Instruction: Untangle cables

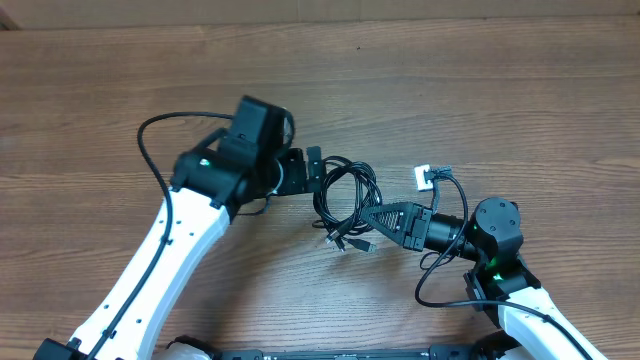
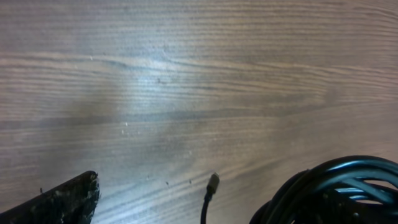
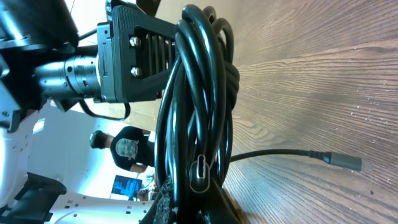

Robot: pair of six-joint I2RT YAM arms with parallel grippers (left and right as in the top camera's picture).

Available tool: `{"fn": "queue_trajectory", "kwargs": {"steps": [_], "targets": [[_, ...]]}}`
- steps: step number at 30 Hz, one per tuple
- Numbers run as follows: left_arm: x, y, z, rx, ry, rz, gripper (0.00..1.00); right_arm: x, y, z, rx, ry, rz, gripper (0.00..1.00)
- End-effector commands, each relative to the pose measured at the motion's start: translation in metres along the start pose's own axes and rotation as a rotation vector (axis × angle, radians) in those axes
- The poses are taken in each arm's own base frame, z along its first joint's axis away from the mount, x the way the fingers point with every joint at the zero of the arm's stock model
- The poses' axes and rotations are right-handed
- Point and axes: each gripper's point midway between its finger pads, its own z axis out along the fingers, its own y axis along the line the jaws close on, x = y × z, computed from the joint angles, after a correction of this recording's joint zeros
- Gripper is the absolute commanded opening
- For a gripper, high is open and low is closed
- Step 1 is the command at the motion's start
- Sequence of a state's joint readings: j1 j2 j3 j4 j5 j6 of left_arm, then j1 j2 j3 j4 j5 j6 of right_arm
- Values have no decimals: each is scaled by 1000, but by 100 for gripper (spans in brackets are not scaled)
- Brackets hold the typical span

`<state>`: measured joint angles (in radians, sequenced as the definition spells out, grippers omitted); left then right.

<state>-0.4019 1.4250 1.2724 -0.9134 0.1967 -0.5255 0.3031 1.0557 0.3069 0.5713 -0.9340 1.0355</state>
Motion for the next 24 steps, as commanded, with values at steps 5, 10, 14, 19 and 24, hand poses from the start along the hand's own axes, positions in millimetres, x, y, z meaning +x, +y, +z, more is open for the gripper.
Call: {"fn": "queue_trajectory", "kwargs": {"steps": [5,10,14,19,24], "targets": [[-15,13,-44,-24,-124,51,100,-4,12,0,-23,-9,-46,4],[10,12,-42,-51,-62,-4,87,-6,11,0,-18,-23,-21,4],[40,1,-17,20,37,-59,70,-9,11,0,-17,-39,-29,4],[51,-23,-2,135,77,-135,65,-11,11,0,-12,-49,-29,4],[60,-29,14,156,88,-229,50,-11,11,0,-12,-49,-29,4]]}}
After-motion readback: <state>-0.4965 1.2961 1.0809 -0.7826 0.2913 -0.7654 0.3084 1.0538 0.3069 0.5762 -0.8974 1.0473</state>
